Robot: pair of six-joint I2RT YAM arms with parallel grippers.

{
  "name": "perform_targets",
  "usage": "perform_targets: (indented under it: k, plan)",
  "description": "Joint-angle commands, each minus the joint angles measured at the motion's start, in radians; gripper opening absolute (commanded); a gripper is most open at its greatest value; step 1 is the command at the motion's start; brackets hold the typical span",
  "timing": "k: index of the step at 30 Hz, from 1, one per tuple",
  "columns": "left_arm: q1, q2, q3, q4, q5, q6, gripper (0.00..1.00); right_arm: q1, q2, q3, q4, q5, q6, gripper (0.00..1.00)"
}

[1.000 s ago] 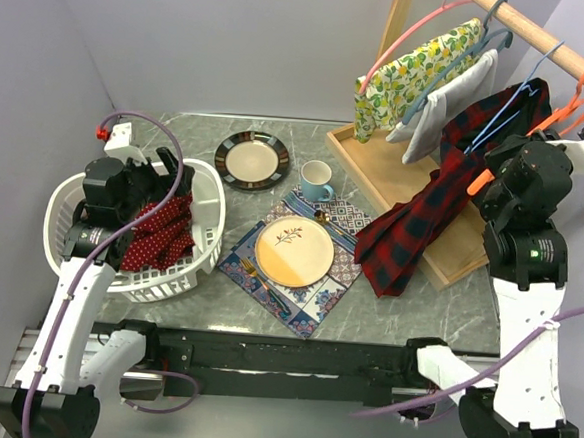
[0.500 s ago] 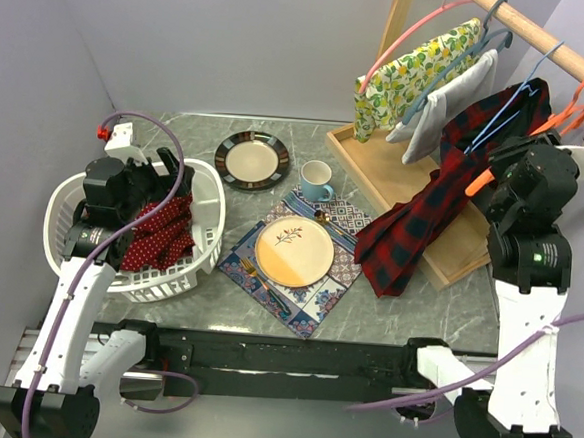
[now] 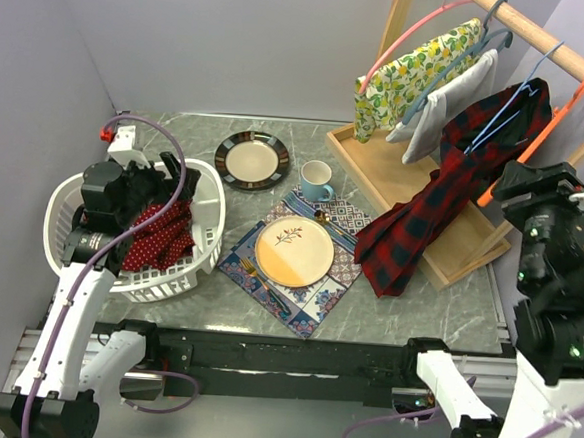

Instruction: Remove the skirt from the hanger

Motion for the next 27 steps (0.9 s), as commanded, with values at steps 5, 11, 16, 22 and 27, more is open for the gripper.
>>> perform_targets:
  k: [5, 11, 16, 22, 27]
  plan:
    - [-0.004, -0.037, -0.006, 0.074, 0.073, 0.005, 0.99, -0.005, 0.101, 0.149, -0.036, -0.207, -0.009, 0.62]
    - [-0.004, -0.029, 0.002, 0.065, 0.07, 0.004, 0.99, -0.006, 0.228, 0.209, 0.0, -0.221, 0.028, 0.57]
    - [-0.004, -0.041, -0.001, 0.068, 0.066, 0.002, 0.99, -0.005, 0.311, 0.206, 0.015, -0.114, 0.045, 0.55]
    - [-0.004, -0.035, 0.0, 0.063, 0.06, -0.001, 0.99, -0.006, 0.391, 0.201, 0.015, -0.011, 0.043, 0.52]
    - [-0.004, -0.035, 0.0, 0.062, 0.057, -0.001, 0.99, -0.006, 0.411, 0.178, 0.042, 0.061, 0.034, 0.52]
